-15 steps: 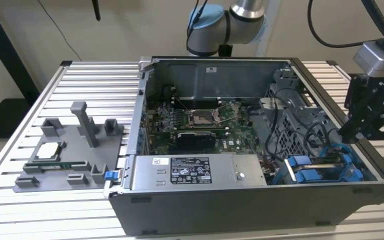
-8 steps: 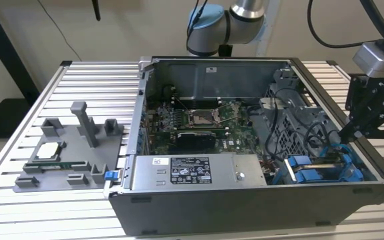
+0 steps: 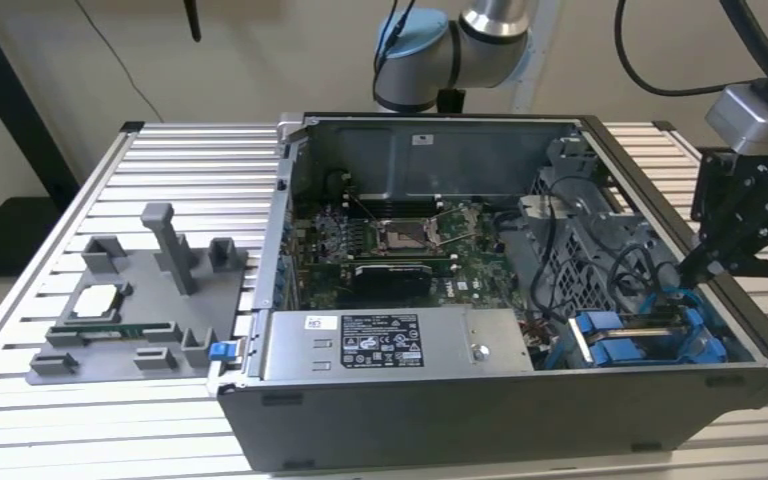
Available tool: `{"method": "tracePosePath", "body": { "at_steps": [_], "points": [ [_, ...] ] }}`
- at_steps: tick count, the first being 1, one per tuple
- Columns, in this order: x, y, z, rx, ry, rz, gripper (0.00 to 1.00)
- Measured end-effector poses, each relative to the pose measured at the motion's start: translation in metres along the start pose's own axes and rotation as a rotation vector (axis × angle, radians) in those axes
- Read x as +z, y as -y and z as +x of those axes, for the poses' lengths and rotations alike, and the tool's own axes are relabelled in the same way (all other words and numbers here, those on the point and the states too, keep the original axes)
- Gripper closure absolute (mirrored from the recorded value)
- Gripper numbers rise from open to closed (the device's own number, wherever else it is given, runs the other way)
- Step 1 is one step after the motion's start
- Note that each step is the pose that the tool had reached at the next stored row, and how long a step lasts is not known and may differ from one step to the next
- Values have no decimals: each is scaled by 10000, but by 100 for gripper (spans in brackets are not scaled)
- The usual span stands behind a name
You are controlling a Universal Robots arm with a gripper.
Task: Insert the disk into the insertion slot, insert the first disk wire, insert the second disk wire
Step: 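Insert the second disk wire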
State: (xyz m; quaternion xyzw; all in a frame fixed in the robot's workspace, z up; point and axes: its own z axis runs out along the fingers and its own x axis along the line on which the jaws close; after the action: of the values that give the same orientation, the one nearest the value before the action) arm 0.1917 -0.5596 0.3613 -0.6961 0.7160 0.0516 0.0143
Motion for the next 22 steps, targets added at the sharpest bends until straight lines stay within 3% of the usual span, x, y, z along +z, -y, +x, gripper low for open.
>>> {"method": "tracePosePath", "body": {
  "at_steps": [8,9,12,15,17,22],
  "points": [
    [-31,-7,-3,16,1,1,100],
    [-32,-6,-3,17,-2,0,0],
    [-34,24,-4,18,-3,-23,0],
    [-36,84,-5,29,-10,-143,0],
    [-35,93,-4,31,-10,-160,0],
    [-37,96,67,55,-4,-209,0]
  ]
}}
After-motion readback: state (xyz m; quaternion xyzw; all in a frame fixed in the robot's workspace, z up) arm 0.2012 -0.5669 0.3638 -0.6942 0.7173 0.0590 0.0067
